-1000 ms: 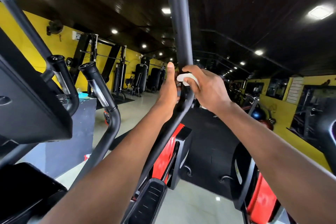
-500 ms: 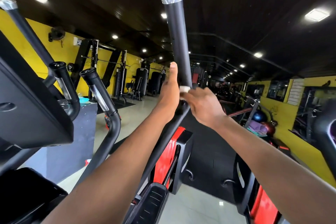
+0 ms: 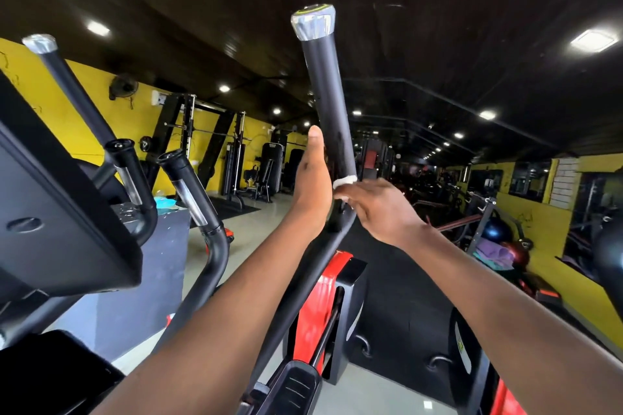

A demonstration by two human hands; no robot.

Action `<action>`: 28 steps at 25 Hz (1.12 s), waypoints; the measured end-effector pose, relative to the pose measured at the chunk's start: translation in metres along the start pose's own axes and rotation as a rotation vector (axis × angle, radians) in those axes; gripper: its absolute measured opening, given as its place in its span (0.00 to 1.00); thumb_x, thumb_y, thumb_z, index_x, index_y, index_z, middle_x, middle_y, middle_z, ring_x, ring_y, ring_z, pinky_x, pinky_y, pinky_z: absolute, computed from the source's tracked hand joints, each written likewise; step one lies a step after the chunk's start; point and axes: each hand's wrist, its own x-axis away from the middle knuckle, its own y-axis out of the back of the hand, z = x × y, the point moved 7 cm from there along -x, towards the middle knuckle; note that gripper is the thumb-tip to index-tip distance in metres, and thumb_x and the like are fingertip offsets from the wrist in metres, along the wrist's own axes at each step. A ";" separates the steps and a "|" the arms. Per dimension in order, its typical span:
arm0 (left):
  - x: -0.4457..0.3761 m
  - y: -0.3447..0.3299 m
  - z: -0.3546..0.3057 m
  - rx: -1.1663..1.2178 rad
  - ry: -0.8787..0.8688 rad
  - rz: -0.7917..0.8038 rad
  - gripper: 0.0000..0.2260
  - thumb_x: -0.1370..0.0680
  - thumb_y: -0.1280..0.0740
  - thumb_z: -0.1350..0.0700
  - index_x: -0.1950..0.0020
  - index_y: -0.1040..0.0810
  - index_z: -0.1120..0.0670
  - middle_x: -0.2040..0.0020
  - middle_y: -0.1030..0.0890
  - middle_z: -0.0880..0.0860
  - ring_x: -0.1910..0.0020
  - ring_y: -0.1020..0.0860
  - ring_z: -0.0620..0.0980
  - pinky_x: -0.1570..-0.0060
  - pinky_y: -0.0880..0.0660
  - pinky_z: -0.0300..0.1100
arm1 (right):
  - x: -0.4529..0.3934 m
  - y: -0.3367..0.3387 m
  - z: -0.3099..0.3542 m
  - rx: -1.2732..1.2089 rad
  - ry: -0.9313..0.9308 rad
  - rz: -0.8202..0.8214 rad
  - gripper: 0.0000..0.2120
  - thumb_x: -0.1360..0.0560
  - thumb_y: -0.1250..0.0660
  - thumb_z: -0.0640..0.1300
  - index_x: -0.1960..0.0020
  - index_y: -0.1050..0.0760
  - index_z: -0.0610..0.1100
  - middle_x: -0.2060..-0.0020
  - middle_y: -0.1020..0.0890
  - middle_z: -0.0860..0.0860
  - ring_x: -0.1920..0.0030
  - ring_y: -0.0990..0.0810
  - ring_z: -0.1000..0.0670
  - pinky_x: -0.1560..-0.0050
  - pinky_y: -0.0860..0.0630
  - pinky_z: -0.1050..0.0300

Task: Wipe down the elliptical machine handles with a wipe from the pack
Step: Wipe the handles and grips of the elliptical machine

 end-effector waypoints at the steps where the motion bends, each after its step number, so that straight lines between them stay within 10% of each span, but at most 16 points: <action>1: -0.003 0.001 -0.003 0.014 -0.021 -0.015 0.35 0.24 0.52 0.29 0.25 0.34 0.50 0.27 0.29 0.51 0.29 0.30 0.49 0.29 0.34 0.52 | -0.001 0.003 0.003 -0.010 0.005 0.049 0.17 0.25 0.45 0.40 0.45 0.21 0.45 0.59 0.15 0.48 0.60 0.17 0.45 0.55 0.20 0.47; 4: -0.007 -0.003 -0.008 0.032 -0.028 -0.043 0.31 0.21 0.52 0.34 0.28 0.30 0.51 0.33 0.23 0.52 0.38 0.23 0.47 0.38 0.25 0.42 | -0.034 0.044 0.013 0.000 0.018 -0.124 0.16 0.26 0.43 0.38 0.43 0.22 0.44 0.64 0.18 0.49 0.65 0.20 0.46 0.58 0.22 0.52; 7: -0.004 -0.007 -0.010 0.040 -0.046 -0.065 0.32 0.22 0.51 0.31 0.32 0.26 0.51 0.37 0.20 0.54 0.37 0.22 0.51 0.31 0.29 0.53 | -0.049 0.069 0.009 0.036 -0.051 -0.344 0.13 0.24 0.41 0.39 0.43 0.24 0.44 0.67 0.24 0.48 0.67 0.26 0.46 0.62 0.28 0.53; 12: -0.007 0.001 -0.029 0.087 -0.127 -0.069 0.37 0.27 0.50 0.27 0.26 0.33 0.48 0.29 0.27 0.52 0.30 0.28 0.51 0.28 0.34 0.55 | -0.013 0.018 -0.001 -0.023 -0.031 0.069 0.14 0.25 0.43 0.38 0.44 0.26 0.48 0.62 0.19 0.46 0.63 0.20 0.42 0.59 0.21 0.46; 17: -0.020 -0.006 -0.033 0.132 -0.123 -0.047 0.51 0.41 0.45 0.17 0.28 0.29 0.48 0.29 0.26 0.52 0.29 0.29 0.51 0.28 0.36 0.55 | -0.065 0.075 -0.003 -0.232 -0.207 -0.290 0.10 0.21 0.43 0.40 0.42 0.28 0.45 0.63 0.22 0.58 0.66 0.25 0.60 0.64 0.27 0.61; 24: -0.023 -0.006 -0.034 0.151 -0.019 -0.062 0.51 0.40 0.48 0.18 0.26 0.33 0.48 0.29 0.27 0.51 0.30 0.28 0.50 0.28 0.35 0.54 | -0.035 0.050 -0.010 -0.131 -0.233 -0.123 0.08 0.26 0.37 0.39 0.47 0.27 0.47 0.65 0.22 0.49 0.69 0.25 0.46 0.67 0.24 0.48; 28: -0.027 -0.009 -0.057 0.224 -0.091 -0.078 0.32 0.25 0.48 0.29 0.43 0.19 0.52 0.47 0.15 0.53 0.46 0.18 0.51 0.36 0.26 0.52 | -0.081 0.085 0.006 -0.308 -0.197 -0.327 0.09 0.24 0.39 0.40 0.45 0.28 0.46 0.65 0.21 0.51 0.70 0.25 0.54 0.68 0.28 0.59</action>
